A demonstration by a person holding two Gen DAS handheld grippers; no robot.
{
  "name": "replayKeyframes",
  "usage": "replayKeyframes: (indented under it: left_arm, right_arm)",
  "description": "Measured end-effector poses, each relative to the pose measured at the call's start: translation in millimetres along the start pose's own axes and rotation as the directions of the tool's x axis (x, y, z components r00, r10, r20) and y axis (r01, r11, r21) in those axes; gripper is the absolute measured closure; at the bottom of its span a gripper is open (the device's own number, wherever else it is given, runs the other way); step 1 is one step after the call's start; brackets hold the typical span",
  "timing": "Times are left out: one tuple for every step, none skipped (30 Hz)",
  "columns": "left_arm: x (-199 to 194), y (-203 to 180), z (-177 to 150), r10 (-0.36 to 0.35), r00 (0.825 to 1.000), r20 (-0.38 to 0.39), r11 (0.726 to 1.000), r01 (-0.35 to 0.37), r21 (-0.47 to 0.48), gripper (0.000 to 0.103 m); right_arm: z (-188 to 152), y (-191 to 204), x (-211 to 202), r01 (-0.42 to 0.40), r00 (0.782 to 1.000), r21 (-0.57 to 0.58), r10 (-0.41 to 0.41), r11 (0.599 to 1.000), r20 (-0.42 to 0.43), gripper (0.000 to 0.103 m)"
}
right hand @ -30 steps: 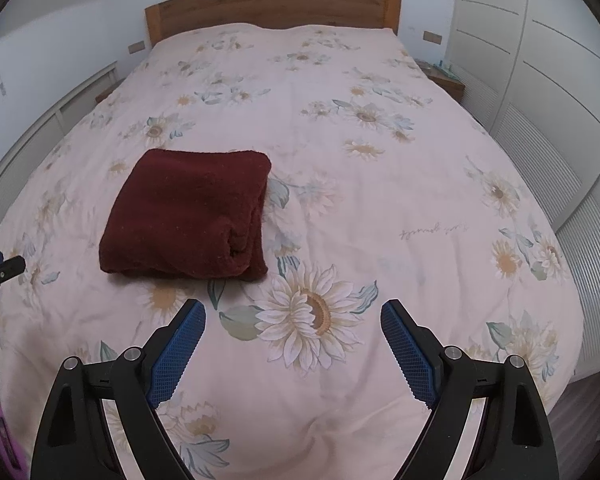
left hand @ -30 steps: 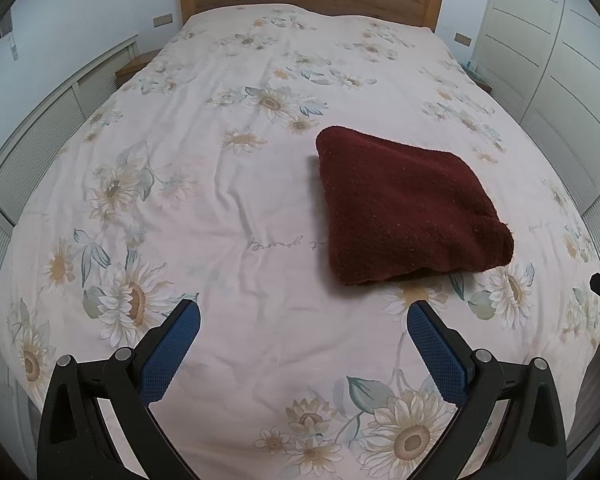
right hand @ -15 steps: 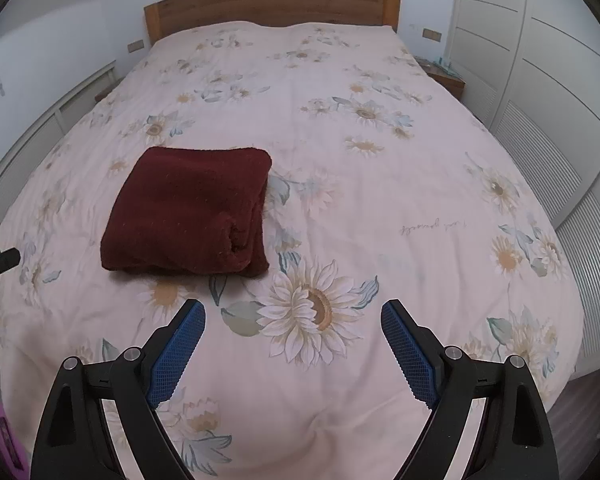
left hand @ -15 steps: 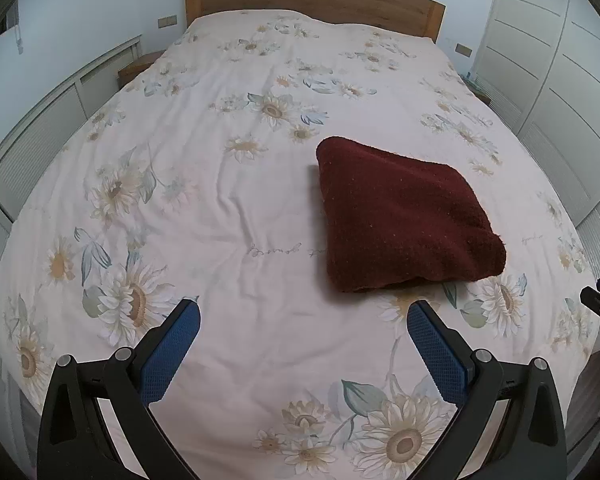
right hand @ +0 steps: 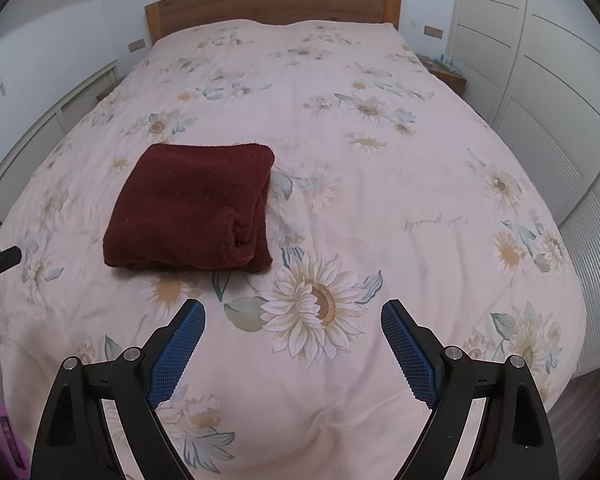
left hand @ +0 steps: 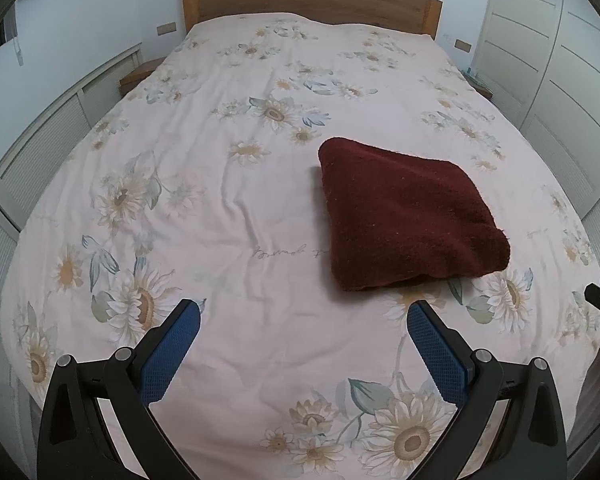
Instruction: Fold small clothes
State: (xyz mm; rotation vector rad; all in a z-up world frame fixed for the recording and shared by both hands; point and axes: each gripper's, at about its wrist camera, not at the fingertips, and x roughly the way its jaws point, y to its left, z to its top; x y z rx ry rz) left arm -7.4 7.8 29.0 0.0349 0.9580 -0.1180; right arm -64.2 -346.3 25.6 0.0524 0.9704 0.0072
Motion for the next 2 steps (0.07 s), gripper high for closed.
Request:
replayKeyframes:
  left_arm:
    - [0.1,-0.3,-0.3,0.003,1.0,-0.002,1.0,-0.003,0.002,0.001]
    - [0.1,0.0,-0.4,0.003,1.0,-0.003,1.0,-0.003,0.002,0.001]
  right_arm:
    - [-0.3,0.1,0.3,-0.001,1.0,0.001,0.001,1.0,-0.001,0.012]
    - [-0.7,0.1,0.5,-0.001,1.0,0.003,0.001,1.0,-0.002,0.012]
